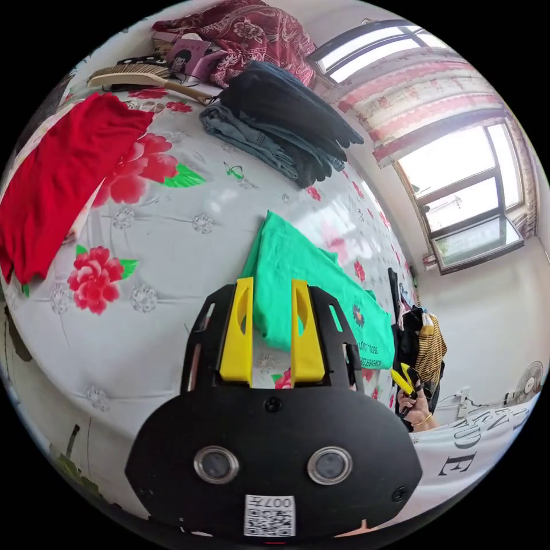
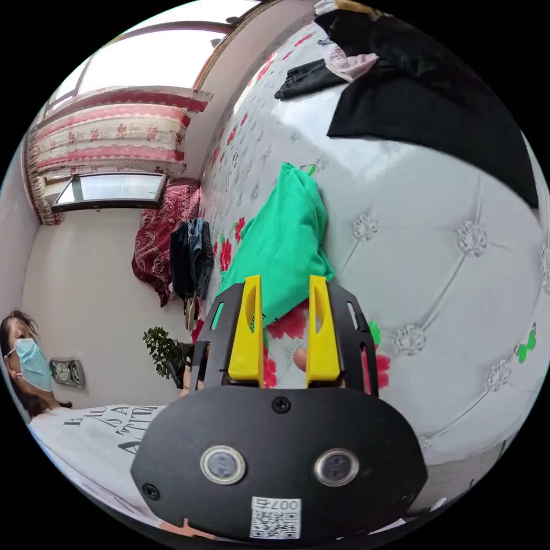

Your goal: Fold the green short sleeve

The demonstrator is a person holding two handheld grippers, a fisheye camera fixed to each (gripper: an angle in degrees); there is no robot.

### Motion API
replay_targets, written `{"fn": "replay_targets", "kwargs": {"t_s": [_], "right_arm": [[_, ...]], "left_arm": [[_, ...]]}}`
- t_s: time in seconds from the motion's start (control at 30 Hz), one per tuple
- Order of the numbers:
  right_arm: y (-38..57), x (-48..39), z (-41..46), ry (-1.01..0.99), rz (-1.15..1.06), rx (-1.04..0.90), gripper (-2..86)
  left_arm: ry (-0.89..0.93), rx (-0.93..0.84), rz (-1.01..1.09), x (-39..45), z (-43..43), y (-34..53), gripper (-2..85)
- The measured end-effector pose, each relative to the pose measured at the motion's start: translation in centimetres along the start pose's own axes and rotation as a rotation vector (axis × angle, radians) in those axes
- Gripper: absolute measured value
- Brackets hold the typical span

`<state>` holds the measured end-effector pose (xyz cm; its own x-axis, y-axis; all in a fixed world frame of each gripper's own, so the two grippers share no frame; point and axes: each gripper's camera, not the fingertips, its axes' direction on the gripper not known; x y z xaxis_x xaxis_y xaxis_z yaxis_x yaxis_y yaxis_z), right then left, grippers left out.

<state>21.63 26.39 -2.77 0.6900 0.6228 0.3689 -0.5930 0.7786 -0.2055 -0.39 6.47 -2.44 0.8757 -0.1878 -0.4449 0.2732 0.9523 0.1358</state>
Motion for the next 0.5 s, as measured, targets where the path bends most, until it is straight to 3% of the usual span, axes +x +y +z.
{"fn": "replay_targets", "kwargs": {"t_s": [0.13,0.27,0.43,0.5], "right_arm": [[0.1,2.2,1.2,-0.097,0.119,0.041,11.0],[-1.7,0.3,3.1,-0.192,0.115,0.073,11.1],[-3.7,-6.3,3.6,-0.01,0.056,0.098,9.4],[-4.5,-14.0,4.2,0.069,-0.153,0.084,8.5]], "left_arm": [[0.051,-0.055,-0.138,-3.7,-0.3,3.3,10.0],[0.219,-0.001,-0.349,-7.2,0.1,5.2,11.3],[0.26,0.037,-0.407,-8.9,-0.6,6.2,11.5],[0.255,0.048,-0.396,-9.2,-1.3,6.5,11.5]]}}
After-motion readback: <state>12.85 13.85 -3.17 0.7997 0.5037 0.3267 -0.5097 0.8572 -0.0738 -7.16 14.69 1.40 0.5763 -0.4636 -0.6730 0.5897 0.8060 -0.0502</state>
